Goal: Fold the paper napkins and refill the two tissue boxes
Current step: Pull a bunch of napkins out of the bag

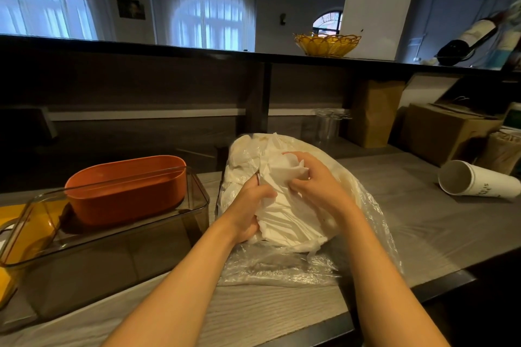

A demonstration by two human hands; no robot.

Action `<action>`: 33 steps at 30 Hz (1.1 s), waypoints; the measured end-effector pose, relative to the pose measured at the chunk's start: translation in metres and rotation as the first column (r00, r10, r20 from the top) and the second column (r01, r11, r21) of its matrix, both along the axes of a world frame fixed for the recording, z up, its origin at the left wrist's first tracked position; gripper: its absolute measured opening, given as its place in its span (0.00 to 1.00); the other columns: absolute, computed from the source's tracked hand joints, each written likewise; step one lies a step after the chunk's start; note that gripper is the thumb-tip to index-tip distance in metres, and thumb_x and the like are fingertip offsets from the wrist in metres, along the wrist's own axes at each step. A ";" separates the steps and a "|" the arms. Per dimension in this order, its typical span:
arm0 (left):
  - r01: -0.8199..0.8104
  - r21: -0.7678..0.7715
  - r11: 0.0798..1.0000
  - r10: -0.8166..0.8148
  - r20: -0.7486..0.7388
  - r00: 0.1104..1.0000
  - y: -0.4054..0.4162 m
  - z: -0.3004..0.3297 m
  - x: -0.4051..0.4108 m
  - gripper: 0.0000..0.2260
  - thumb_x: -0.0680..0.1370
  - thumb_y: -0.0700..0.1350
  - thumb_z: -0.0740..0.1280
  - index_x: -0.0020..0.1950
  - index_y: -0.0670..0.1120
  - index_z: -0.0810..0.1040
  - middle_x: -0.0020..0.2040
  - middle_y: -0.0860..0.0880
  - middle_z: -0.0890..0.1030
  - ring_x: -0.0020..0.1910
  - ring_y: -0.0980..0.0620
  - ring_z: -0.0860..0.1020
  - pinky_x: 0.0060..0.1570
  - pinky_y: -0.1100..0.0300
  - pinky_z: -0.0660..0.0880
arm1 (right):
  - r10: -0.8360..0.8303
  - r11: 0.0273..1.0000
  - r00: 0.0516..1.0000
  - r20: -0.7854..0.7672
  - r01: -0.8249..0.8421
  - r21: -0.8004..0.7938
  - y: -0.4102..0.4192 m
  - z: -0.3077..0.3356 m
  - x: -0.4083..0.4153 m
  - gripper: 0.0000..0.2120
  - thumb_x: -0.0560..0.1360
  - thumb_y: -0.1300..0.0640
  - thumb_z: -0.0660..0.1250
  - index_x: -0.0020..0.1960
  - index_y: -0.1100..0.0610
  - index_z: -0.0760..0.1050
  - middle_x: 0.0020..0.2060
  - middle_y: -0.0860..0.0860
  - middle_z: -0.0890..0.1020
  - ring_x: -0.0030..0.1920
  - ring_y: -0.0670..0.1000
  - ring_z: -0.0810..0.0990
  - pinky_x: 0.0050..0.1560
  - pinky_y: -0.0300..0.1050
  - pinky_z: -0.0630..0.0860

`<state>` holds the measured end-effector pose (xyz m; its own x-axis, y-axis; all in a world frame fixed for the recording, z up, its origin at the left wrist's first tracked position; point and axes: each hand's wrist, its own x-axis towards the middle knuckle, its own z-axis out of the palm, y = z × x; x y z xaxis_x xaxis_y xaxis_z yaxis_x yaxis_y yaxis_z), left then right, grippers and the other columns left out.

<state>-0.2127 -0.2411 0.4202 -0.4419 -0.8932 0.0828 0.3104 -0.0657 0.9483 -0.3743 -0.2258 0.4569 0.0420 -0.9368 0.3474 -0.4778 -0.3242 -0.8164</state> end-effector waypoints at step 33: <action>-0.248 0.258 0.934 0.306 -0.217 0.927 -0.001 -0.004 -0.008 0.23 0.76 0.30 0.60 0.69 0.44 0.72 0.62 0.40 0.81 0.58 0.38 0.81 0.50 0.46 0.80 | -0.232 0.844 0.398 0.888 0.537 -0.021 -0.001 0.014 -0.018 0.11 0.81 0.60 0.64 0.60 0.47 0.74 0.51 0.48 0.81 0.50 0.48 0.82 0.40 0.39 0.80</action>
<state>-0.2205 -0.2425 0.4158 -0.1644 -0.9848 -0.0564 0.5713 -0.1417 0.8084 -0.3920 -0.2273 0.4713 -0.7445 -0.6315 0.2166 0.2431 -0.5586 -0.7930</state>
